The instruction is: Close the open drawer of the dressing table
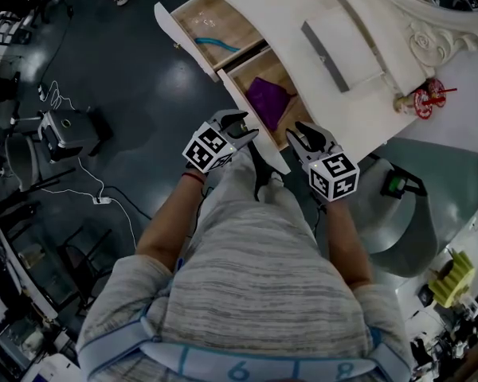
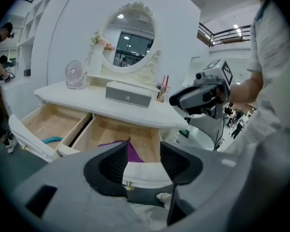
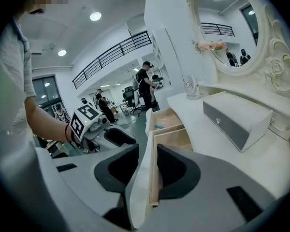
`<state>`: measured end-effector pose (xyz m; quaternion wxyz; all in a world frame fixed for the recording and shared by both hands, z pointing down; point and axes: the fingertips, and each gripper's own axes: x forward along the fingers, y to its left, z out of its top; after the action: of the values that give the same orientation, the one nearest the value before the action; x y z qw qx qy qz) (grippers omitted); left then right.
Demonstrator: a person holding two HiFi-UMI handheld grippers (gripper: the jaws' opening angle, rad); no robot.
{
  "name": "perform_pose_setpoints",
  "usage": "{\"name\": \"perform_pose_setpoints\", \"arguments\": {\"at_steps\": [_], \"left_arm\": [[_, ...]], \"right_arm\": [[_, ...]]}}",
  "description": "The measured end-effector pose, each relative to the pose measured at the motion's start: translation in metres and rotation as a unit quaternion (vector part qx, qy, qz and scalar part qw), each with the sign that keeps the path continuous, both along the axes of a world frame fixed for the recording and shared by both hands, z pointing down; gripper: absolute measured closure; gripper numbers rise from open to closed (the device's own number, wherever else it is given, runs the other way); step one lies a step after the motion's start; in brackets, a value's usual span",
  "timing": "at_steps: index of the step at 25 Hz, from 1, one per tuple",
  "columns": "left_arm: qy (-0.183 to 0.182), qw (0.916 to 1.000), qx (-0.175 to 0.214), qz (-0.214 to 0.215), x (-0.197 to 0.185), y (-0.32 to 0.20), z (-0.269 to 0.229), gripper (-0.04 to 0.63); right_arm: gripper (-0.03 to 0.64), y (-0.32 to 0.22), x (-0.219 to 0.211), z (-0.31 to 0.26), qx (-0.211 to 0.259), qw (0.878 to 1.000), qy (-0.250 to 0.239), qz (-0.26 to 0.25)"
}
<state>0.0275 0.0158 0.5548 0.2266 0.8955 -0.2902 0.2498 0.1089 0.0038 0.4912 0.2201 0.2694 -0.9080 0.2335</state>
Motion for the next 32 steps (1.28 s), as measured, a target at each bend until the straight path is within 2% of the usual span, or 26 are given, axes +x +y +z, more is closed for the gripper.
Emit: {"name": "perform_pose_setpoints", "arguments": {"at_steps": [6,15,25,29,32], "left_arm": [[-0.072,0.9965,-0.030,0.030,-0.013,0.012,0.044,0.388],[-0.163,0.9808,-0.073,0.077,-0.034,0.029,0.102,0.390],[-0.194,0.9700,-0.094,0.113,-0.031,0.030,0.131,0.413],[-0.199,0.9672,-0.104,0.120,-0.025,0.029,0.140,0.471],[-0.207,0.9639,-0.111,0.126,-0.025,0.028,0.147,0.483]], "right_arm": [[0.522,-0.003,-0.001,0.007,-0.005,1.000,0.003,0.006],[0.516,-0.004,-0.006,0.005,-0.009,1.000,0.003,0.012],[0.515,-0.007,-0.008,0.005,-0.011,1.000,0.000,0.022],[0.515,-0.008,-0.006,0.004,-0.013,1.000,0.000,0.028],[0.514,-0.009,-0.005,0.004,-0.014,0.999,0.000,0.033]]}}
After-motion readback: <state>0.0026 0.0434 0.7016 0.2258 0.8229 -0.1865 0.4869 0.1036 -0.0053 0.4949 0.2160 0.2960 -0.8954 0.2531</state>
